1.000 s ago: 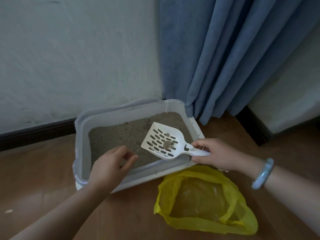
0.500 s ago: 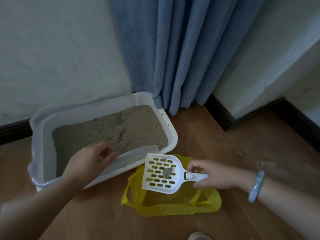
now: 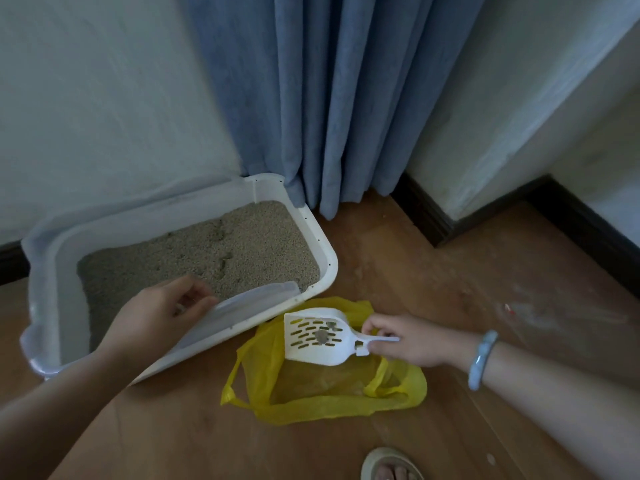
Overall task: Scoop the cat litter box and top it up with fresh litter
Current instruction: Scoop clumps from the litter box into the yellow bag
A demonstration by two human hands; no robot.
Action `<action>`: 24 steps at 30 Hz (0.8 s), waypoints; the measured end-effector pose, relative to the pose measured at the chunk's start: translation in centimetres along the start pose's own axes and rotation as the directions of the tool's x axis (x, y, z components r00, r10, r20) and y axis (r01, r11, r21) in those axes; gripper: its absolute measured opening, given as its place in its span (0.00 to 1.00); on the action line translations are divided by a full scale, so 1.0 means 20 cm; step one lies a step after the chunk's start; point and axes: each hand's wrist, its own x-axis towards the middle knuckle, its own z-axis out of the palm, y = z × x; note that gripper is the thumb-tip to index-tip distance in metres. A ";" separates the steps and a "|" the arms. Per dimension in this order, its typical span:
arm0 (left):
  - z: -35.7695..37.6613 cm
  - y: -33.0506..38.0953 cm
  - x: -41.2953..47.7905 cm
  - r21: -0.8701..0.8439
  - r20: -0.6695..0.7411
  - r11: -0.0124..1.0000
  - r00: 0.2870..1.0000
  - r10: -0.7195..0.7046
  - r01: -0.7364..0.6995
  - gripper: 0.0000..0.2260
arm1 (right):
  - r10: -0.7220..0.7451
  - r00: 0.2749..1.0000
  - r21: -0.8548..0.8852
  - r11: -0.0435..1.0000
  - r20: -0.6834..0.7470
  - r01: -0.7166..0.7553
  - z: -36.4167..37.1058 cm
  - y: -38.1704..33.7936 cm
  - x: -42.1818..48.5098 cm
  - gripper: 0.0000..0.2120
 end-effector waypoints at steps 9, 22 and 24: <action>-0.01 0.01 0.01 -0.005 0.003 1.000 1.000 0.001 -0.001 0.14 | -0.086 0.981 -0.115 0.991 -0.171 0.067 0.00 0.05 -0.02 0.13; 0.00 -0.04 0.04 0.016 -0.010 1.000 1.000 0.015 -0.015 0.04 | -0.163 0.938 0.304 0.917 -0.307 0.259 -0.22 -0.18 -0.01 0.12; 0.01 -0.05 0.04 0.028 -0.018 1.000 1.000 0.015 -0.014 0.04 | -0.180 0.931 0.329 0.900 -0.319 0.287 -0.24 -0.23 0.05 0.10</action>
